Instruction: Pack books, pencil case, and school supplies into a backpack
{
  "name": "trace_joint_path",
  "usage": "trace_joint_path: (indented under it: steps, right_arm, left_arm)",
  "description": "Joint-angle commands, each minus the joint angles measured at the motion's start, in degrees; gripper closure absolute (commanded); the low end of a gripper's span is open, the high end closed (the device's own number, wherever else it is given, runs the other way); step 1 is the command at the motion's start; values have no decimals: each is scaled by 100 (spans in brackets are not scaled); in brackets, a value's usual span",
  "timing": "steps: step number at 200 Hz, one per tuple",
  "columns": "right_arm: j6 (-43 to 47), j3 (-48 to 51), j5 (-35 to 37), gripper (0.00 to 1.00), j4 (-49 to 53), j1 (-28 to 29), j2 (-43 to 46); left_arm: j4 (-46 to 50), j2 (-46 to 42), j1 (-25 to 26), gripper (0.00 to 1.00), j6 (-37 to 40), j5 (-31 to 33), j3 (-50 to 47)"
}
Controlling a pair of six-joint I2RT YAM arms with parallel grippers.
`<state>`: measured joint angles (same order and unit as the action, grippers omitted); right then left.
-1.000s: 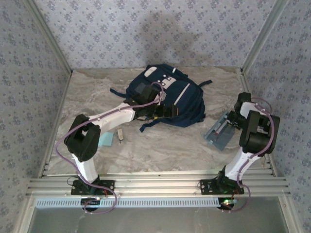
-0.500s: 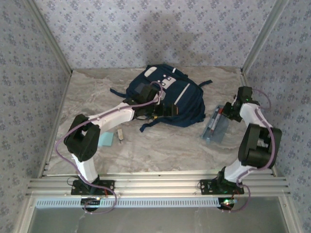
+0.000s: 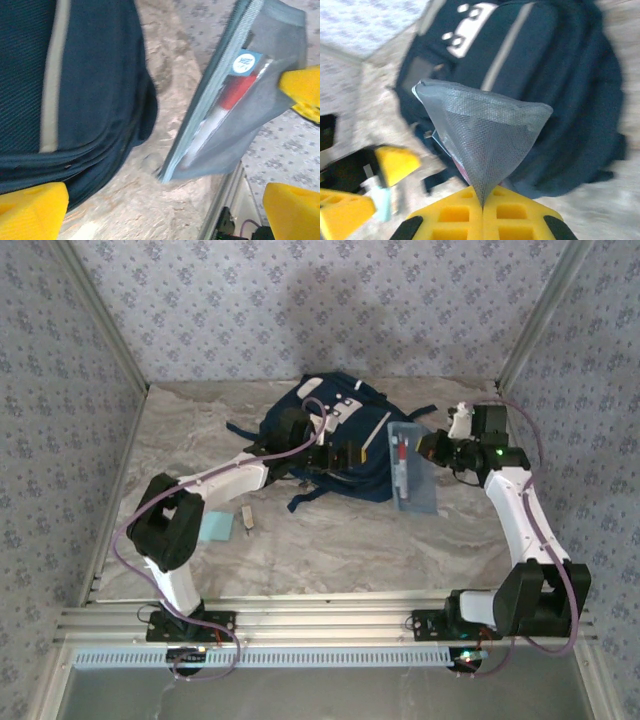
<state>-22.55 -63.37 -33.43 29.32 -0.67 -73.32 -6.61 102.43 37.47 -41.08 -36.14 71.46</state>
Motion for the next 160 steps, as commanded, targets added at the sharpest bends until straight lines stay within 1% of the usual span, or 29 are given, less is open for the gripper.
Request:
trace_joint_path:
  steps: [1, 36, 66, 86, 107, 126, 152, 160]
  right_arm:
    - [-359, -358, -1181, 100, -374, 271, -49]
    - [-429, -683, -1491, 100, -536, 836, -304]
    - [-760, -607, -1728, 100, -1013, 1042, -428]
    - [-983, -554, -1837, 100, -1343, 1108, -437]
    - [-1112, -544, -1817, 100, -1517, 1105, -492]
    - [-1145, -544, -1777, 100, -1582, 1099, -600]
    - [-1112, -544, -1695, 100, -1603, 1071, -728]
    - [-1104, -352, -1676, 100, -1620, 1047, -771]
  left_arm:
    - [-891, -309, 2, 1, 83, -528, -5]
    - [-1044, -527, -3, 1, 406, -537, 96]
    - [-1030, -585, -4, 0, 625, -521, 117]
    - [-1120, -475, -4, 1, 557, -583, 70]
    - [-1648, -341, 1, 4, 198, -847, -23]
    - [-1866, -302, 14, 12, 49, -1038, -13]
    - [-1725, -400, 23, 33, 82, -1073, -27]
    - [-1667, -424, 28, 37, 100, -1067, -36]
